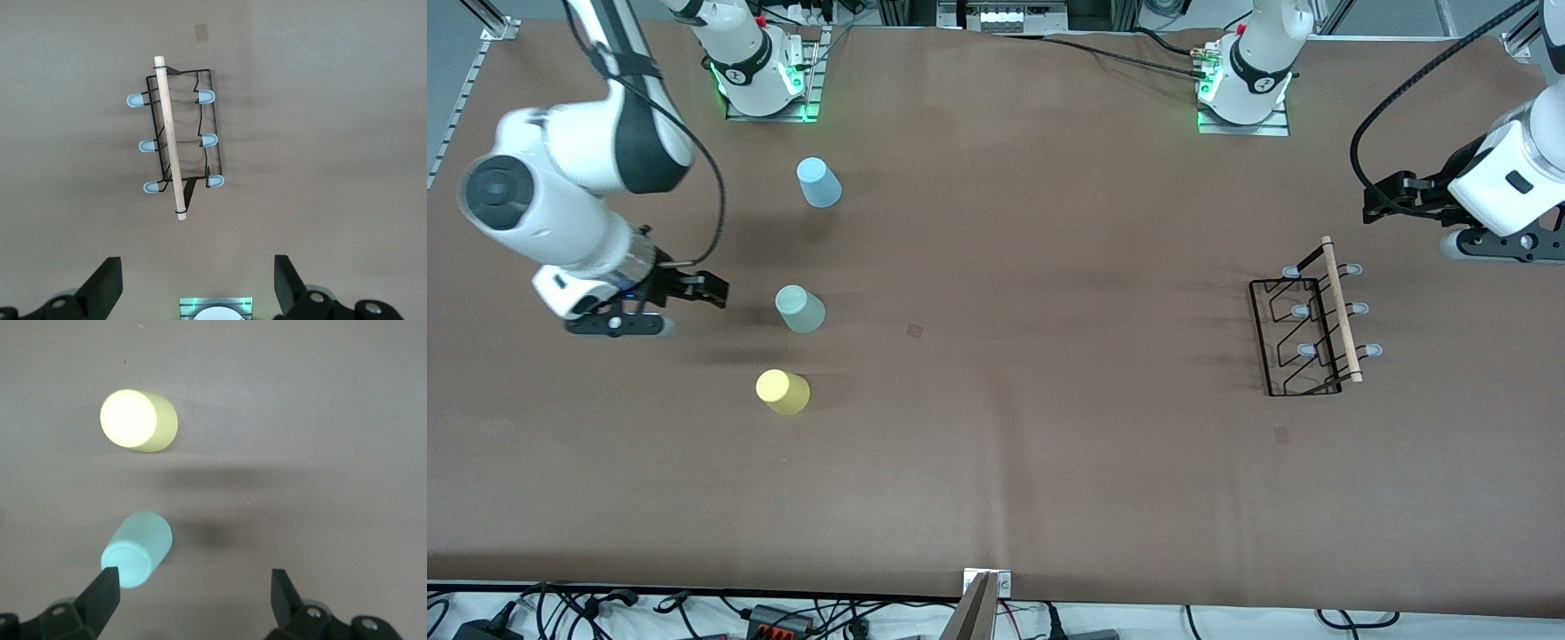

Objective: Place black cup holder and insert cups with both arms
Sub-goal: 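Lower the right gripper over the mint cup while the left gripper reaches the handle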

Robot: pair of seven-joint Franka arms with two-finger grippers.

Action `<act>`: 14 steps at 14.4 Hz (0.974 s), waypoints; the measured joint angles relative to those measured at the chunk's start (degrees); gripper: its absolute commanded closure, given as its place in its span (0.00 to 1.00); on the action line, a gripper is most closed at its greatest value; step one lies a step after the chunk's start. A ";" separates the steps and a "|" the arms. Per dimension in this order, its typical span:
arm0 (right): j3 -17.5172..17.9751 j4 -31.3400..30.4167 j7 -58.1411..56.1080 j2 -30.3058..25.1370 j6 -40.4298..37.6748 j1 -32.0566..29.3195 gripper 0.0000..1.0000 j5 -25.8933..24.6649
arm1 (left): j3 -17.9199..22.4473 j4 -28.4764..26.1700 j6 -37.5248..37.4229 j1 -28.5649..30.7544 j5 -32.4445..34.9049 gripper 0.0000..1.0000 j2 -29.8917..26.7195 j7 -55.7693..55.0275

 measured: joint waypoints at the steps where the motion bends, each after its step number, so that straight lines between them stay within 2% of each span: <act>1: 0.05 -2.54 0.96 0.01 3.32 0.55 0.00 0.00 | 0.01 0.02 -0.02 0.00 0.00 0.00 0.72 0.00; 5: 0.43 -6.42 4.63 0.99 8.59 4.06 0.00 0.01 | 0.12 2.93 0.34 2.12 0.01 0.00 5.82 0.04; 8: 1.41 -6.74 7.52 4.56 11.75 4.79 0.00 0.01 | 0.22 2.09 6.12 3.95 0.13 0.00 9.46 0.07; 14: 2.69 -6.50 11.80 7.59 13.38 7.19 0.00 0.01 | 0.18 -9.46 22.84 4.02 3.70 0.00 10.51 0.03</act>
